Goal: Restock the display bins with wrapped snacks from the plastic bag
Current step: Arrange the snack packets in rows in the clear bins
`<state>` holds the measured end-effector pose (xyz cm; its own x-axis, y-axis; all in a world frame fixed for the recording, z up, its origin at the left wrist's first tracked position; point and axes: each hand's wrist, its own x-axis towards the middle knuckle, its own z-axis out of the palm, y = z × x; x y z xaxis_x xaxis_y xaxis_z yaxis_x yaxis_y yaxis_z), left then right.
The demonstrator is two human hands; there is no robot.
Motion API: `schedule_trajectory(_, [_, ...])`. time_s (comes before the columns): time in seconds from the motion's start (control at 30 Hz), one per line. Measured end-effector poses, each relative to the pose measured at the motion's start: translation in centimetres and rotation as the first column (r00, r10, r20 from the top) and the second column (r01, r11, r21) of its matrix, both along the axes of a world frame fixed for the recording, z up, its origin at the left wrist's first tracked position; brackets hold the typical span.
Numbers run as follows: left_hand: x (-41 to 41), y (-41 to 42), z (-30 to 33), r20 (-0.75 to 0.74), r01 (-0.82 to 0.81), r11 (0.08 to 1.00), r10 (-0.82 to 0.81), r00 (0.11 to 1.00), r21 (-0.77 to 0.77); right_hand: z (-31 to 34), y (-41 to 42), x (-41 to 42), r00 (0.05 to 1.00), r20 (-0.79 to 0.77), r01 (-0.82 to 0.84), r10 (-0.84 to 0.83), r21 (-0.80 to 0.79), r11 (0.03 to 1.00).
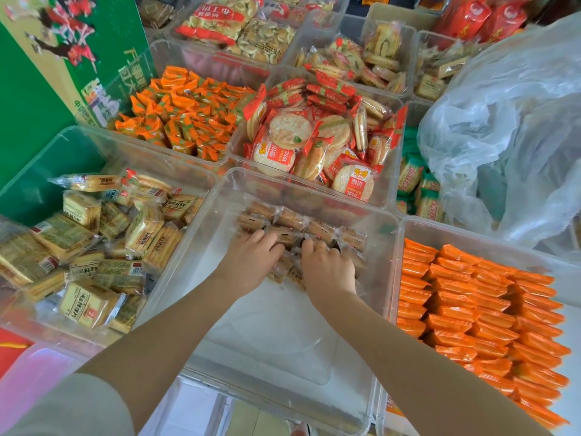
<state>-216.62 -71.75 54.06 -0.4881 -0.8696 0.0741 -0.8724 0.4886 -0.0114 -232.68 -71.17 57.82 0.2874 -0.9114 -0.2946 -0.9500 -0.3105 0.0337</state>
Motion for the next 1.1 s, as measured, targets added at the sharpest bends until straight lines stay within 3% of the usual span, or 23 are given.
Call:
schedule_trajectory(0.13, [-0.6,0.5,-0.2,-0.003,-0.059,0.998,0.059,0.998,-0.033,0.8,0.5,-3.4,0.997,-0.033,-0.065,0.064,-0.049,0.997])
schedule_trajectory(0.27, [-1.4,1.0,0.7,-0.006,-0.055,0.997,0.054,0.999,-0.060,1.5,0.7,-5.4,0.957,-0.259,-0.121,0.127,0.038,0.992])
schedule_trajectory(0.47, [-2.6,2.0,0.0,0.043,0.065,0.998,-0.065,0.997,0.005,0.6,-0.5,-4.1,0.950,-0.305,-0.052,0.064,0.046,0.998])
schedule_trajectory(0.67, [-4.5,2.1,-0.4,0.074,-0.003,1.000,0.001,0.997,0.027,0.5,-0.4,-4.6,0.946,-0.308,-0.102,0.096,-0.003,0.995])
schedule_trajectory(0.77, [-5.0,1.6,-0.4,0.113,-0.059,0.998,0.055,0.992,0.033,2.0,-0.4,-5.5,0.972,-0.209,-0.126,0.110,-0.066,0.990])
schedule_trajectory(0.87, [-5.9,1.4,0.1,0.110,-0.154,0.987,0.148,0.983,0.053,3.3,-0.2,-7.5,0.992,0.058,-0.097,0.112,-0.214,0.972])
schedule_trajectory(0.97, [-7.4,1.7,1.7,0.150,-0.244,0.964,0.228,0.962,0.100,4.1,0.3,-10.7,0.937,0.331,0.019,0.109,-0.362,0.932])
schedule_trajectory(1.1, [-9.9,2.5,6.0,0.018,-0.115,0.988,0.113,0.993,0.099,5.3,0.8,-16.5,0.897,0.440,0.157,0.042,-0.406,0.900])
